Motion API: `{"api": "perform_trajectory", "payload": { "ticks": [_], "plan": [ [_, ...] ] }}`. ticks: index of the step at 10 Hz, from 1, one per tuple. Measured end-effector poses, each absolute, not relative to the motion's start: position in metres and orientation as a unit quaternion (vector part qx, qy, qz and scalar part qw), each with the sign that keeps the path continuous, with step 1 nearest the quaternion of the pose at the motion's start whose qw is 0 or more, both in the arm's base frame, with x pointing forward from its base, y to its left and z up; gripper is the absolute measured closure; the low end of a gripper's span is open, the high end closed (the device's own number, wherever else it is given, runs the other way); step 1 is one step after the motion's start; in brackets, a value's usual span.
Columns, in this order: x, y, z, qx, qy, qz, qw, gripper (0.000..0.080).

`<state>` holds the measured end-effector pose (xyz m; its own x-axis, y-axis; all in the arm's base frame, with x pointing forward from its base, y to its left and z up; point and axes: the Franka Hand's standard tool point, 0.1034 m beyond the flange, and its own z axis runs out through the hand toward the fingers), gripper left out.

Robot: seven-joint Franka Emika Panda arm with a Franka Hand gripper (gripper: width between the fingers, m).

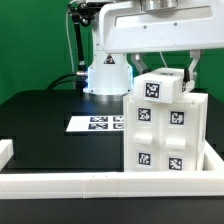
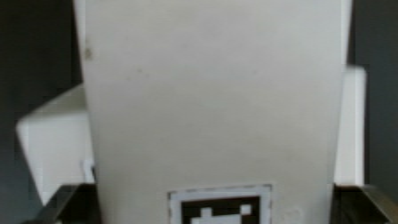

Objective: Assemble cabinet

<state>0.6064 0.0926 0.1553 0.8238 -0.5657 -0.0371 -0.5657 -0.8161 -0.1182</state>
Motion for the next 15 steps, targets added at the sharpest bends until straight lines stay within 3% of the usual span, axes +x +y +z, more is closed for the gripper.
{"api": "perform_trajectory", "payload": {
  "ticks": [1, 5, 10, 12, 15],
  "plan": [
    [0.607, 0.094, 0.155, -0.926, 0.366, -0.007, 0.092, 0.0246],
    [0.607, 0.094, 0.156, -0.878, 0.470, 0.002, 0.095, 0.0246],
    [0.613, 0.098, 0.157, -0.655, 0.745, 0.035, 0.121, 0.0246],
    [0.616, 0.095, 0.154, -0.586, 0.798, 0.025, 0.140, 0.0246],
    [0.616, 0.096, 0.153, -0.584, 0.799, 0.023, 0.142, 0.0195]
  ]
}}
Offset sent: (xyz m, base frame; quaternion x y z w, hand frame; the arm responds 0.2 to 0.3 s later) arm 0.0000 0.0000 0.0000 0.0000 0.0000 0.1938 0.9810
